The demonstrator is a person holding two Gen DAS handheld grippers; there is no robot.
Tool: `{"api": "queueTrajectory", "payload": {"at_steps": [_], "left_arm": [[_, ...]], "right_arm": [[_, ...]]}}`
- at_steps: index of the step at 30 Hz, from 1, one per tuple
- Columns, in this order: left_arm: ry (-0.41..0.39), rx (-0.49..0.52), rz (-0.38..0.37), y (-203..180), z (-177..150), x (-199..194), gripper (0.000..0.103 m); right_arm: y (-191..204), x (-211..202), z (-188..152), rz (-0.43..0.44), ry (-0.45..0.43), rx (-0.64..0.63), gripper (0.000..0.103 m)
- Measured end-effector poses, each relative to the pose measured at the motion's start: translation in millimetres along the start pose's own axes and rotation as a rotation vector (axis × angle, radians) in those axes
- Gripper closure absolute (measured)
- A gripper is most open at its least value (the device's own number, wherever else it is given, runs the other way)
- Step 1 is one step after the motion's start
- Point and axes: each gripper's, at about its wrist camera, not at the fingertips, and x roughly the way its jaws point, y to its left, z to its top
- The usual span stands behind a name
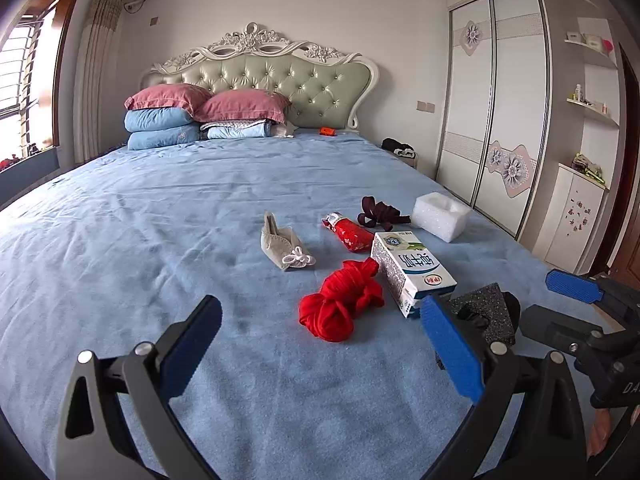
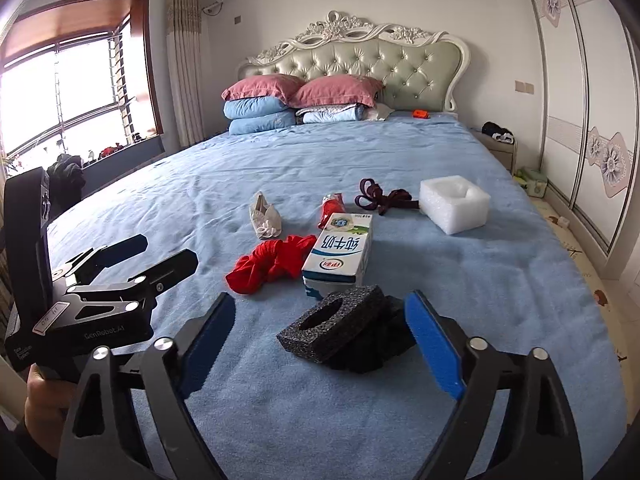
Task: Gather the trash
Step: 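Move both tools back over the bed toward the black foam block, then grasp the black foam block with the right gripper while the left grasps the red cloth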
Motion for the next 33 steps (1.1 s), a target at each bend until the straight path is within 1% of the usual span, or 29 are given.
{"api": "queueTrajectory", "payload": {"at_steps": [1, 2, 4, 7, 13, 15, 17, 19, 22, 27, 30, 33], "left_arm": [[-0.002, 0.004, 0.006, 0.1, 0.5, 0.8, 0.004], [-0.004, 0.008, 0.006, 0.0, 1.2, 1.7, 0.004], [-0.007, 0.007, -0.004, 0.9, 2.4, 2.5, 0.004], [-0.008, 0.01, -0.007, 2.2, 4.1, 4.3, 0.004], [0.0, 0.008, -0.008, 5.3, 5.2, 10.2, 0.004], [0.007, 0.007, -0.004, 6.6, 4.9, 13.3, 0.004], [0.016, 0.005, -0.001, 7.9, 4.7, 16.4, 0.004], [0.026, 0.001, 0.0, 9.3, 4.4, 19.5, 0.004], [0.044, -0.002, -0.007, 10.7, 3.8, 24.3, 0.004], [0.058, 0.004, -0.019, 8.3, 3.8, 29.1, 0.004], [0.083, 0.031, -0.035, 2.1, 7.1, 38.8, 0.004], [0.122, 0.067, -0.062, -6.6, 10.1, 54.4, 0.004]], "right_arm": [[-0.6, 5.8, 0.6, 0.016, 0.025, 0.011, 0.033], [-1.7, 10.6, 0.4, 0.026, 0.045, 0.024, 0.036], [-4.7, 17.8, -0.8, 0.027, 0.069, 0.052, 0.036], [-10.5, 26.4, -1.7, 0.007, 0.099, 0.084, 0.042], [-18.8, 41.4, -1.1, -0.008, 0.148, 0.121, 0.042], [-18.5, 45.9, -0.3, -0.013, 0.158, 0.12, 0.05], [-16.7, 50.3, 0.3, -0.002, 0.176, 0.108, 0.077], [-13.6, 50.1, 0.6, 0.006, 0.173, 0.097, 0.077], [-5.4, 44.6, 2.4, -0.009, 0.152, 0.05, 0.078], [-1.3, 28.3, 8.2, -0.001, 0.09, 0.028, 0.078], [-3.7, 19.0, 14.1, -0.017, 0.056, 0.024, 0.078], [-9.4, 13.8, 17.6, -0.027, 0.041, 0.03, 0.078]]}}
